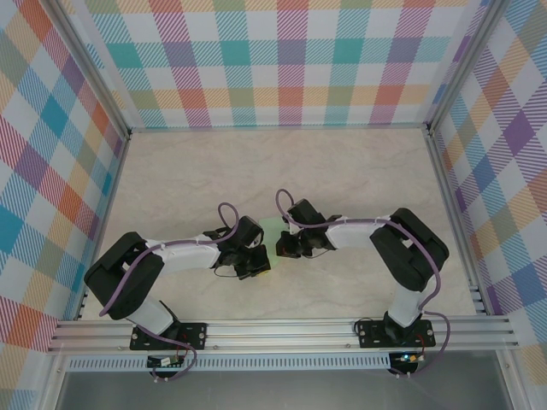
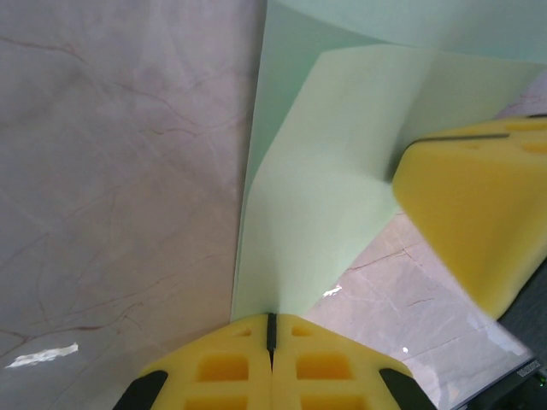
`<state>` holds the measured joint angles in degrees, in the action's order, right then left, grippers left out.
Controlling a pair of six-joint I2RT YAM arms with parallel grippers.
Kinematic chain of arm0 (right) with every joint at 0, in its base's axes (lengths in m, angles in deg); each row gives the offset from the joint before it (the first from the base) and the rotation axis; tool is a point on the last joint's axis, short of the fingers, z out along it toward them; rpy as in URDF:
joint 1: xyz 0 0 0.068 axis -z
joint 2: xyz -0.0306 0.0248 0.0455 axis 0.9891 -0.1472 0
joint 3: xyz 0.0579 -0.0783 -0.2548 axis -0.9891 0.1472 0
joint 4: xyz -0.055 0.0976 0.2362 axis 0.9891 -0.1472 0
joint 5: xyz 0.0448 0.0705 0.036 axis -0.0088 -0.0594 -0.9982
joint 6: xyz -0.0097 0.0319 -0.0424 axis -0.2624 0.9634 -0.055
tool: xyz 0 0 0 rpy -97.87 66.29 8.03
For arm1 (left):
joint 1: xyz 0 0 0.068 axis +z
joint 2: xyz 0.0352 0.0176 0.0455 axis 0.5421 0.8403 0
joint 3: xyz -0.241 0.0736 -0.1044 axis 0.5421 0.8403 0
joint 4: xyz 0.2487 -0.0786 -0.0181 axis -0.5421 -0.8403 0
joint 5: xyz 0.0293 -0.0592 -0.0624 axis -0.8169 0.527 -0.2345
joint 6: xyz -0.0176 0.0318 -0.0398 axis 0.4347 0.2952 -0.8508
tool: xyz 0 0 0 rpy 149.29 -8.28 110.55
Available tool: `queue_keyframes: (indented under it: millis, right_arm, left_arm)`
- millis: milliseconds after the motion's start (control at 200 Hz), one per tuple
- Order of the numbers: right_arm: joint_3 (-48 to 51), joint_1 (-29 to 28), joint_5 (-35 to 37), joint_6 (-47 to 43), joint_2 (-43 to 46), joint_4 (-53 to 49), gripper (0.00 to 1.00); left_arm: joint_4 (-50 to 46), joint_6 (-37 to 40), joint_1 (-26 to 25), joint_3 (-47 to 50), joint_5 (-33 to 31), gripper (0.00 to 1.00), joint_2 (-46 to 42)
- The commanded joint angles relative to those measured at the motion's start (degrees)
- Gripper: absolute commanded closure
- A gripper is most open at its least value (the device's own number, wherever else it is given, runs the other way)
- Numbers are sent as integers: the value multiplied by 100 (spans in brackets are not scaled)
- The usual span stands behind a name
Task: Fold a paper plane with a square sheet of paper (pick it up from the middle)
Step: Third fold the triangle at the center of the table.
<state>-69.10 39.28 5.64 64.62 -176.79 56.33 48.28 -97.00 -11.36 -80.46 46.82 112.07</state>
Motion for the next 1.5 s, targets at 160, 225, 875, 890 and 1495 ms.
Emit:
queue_keyframes:
  millis: [160, 225, 875, 890, 1495]
  right_arm:
    - [-18, 778, 625, -391, -150, -190, 95]
    - [-23, 875, 746, -421, -16, -272, 95]
    - [84, 60, -308, 536, 164, 325, 94]
    - [66, 60, -319, 536, 128, 325, 94]
    - [-168, 60, 256, 563, -173, -535, 95]
  left_arm:
    - [-879, 72, -55, 229, -365, 96, 176]
    - [-888, 79, -50, 230, -375, 96, 152]
    - [-817, 128, -55, 172, -382, 96, 167]
    - [-815, 124, -54, 175, -384, 96, 167]
    - [718, 118, -45, 138, -425, 84, -445]
